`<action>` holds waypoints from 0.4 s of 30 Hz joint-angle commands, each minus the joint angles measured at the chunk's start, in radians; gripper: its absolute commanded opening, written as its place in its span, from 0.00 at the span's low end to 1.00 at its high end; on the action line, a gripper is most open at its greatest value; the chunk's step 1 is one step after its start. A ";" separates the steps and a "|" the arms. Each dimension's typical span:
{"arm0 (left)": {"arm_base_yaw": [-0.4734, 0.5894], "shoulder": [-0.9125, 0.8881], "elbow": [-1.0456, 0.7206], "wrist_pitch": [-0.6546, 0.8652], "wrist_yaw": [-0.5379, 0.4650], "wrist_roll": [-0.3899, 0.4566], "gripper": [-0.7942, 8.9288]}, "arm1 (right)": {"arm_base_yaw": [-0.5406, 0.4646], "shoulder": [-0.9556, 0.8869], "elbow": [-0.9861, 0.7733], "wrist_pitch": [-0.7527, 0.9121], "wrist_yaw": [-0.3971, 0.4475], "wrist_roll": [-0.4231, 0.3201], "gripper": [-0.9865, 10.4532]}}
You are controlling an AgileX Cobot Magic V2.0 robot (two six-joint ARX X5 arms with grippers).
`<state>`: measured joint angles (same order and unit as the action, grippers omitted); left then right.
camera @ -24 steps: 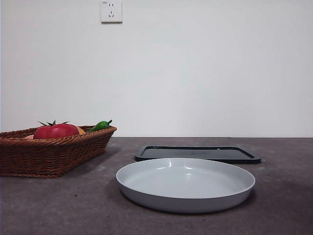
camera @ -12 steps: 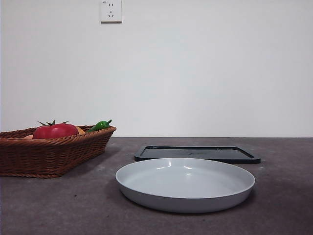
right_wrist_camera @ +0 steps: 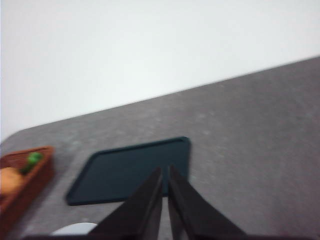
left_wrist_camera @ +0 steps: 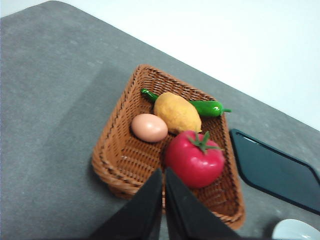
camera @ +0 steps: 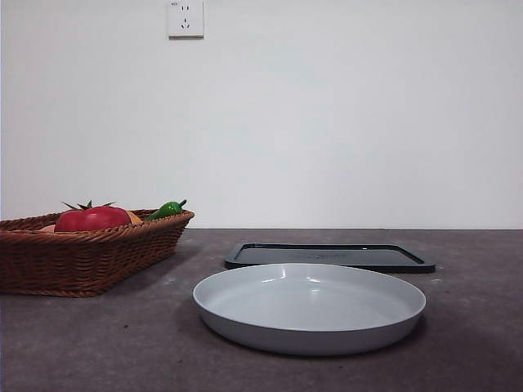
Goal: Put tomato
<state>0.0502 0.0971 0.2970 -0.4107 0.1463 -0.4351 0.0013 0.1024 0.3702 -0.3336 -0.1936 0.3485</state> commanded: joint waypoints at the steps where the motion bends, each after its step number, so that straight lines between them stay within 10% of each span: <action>1: 0.002 0.047 0.077 -0.031 0.048 0.035 0.09 | 0.003 0.053 0.078 -0.043 -0.056 -0.016 0.10; 12: 0.000 0.349 0.386 -0.327 0.307 0.285 0.09 | 0.006 0.368 0.400 -0.396 -0.394 -0.184 0.10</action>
<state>0.0502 0.4213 0.6521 -0.7258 0.4339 -0.2241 0.0040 0.4500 0.7410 -0.7162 -0.5682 0.2142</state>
